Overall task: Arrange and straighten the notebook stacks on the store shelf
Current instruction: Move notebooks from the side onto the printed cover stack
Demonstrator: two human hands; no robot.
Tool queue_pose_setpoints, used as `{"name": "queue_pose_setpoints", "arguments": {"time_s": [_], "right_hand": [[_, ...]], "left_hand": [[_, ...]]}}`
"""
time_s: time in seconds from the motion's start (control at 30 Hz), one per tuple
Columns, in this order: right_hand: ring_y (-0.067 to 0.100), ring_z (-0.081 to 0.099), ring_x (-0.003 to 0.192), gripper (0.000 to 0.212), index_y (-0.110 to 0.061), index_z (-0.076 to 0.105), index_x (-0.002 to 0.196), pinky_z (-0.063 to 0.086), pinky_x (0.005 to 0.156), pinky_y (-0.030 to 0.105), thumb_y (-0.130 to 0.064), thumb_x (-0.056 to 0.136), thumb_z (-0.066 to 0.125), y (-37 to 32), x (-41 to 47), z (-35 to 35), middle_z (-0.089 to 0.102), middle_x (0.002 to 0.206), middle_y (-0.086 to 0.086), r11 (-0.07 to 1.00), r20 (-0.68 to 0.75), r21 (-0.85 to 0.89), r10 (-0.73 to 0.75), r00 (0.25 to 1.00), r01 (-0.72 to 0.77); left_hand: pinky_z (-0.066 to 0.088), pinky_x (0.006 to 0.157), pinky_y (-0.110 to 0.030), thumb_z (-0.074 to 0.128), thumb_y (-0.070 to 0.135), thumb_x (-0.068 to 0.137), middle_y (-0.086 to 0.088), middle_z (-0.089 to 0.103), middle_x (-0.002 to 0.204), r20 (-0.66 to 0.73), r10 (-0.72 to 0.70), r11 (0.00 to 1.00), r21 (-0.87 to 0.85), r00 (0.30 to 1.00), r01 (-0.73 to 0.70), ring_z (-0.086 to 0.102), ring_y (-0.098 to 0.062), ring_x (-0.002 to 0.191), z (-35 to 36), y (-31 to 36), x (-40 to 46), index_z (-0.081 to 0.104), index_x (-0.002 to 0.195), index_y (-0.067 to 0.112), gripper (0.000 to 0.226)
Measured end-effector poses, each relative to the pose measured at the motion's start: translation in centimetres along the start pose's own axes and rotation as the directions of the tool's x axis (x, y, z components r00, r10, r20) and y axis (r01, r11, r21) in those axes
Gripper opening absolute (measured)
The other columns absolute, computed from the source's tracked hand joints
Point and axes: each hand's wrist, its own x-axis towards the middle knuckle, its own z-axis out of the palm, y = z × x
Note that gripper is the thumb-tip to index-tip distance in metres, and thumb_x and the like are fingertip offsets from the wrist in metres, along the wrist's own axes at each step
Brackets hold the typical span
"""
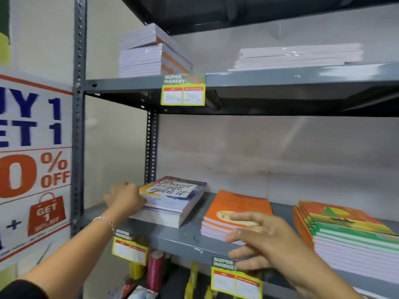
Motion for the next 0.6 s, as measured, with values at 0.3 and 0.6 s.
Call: {"name": "queue_pose_setpoints", "arguments": {"time_s": [0.3,0.6], "right_hand": [[-0.012,0.064,0.086,0.013,-0.031,0.069,0.087,0.044,0.073,-0.004,-0.022,0.092,0.062,2.5,-7.9,-19.6,0.070,0.092,-0.034,0.809,-0.669,-0.552,-0.575,0.471,0.203],[0.001,0.068,0.103,0.038,-0.022,0.070,0.112,0.054,0.085,0.015,-0.029,0.075,0.073,6.9,-7.0,-24.9,0.076,0.108,-0.009,0.928,-0.481,-0.301,-0.346,0.805,0.219]], "left_hand": [[0.055,0.078,-0.021,0.070,0.004,0.085,0.006,0.077,0.090,-0.086,0.522,0.247,-0.937,0.848,-0.246,0.071,-0.008,0.084,5.1,20.5,-18.9,0.069,0.087,0.029,0.025],[0.044,0.090,-0.003,0.056,0.028,0.095,0.044,0.061,0.110,-0.078,0.692,0.284,-0.885,0.718,-0.370,0.055,0.019,0.105,9.1,27.1,-22.7,0.039,0.132,0.055,0.048]]}}
